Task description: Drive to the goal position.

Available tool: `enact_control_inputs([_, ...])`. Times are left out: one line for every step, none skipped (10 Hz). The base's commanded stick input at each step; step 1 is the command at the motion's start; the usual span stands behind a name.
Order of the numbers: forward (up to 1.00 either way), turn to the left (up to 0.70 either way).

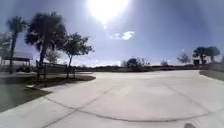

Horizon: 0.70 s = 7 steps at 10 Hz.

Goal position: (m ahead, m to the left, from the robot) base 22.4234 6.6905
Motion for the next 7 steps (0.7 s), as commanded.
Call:
enact_control_inputs([0.85, 0.00])
enact_control_inputs([0.85, 0.00])
enact_control_inputs([0.85, 0.00])
enact_control_inputs([0.85, 0.00])
enact_control_inputs([0.85, 0.00])
enact_control_inputs([0.85, 0.00])
enact_control_inputs([0.85, 0.00])
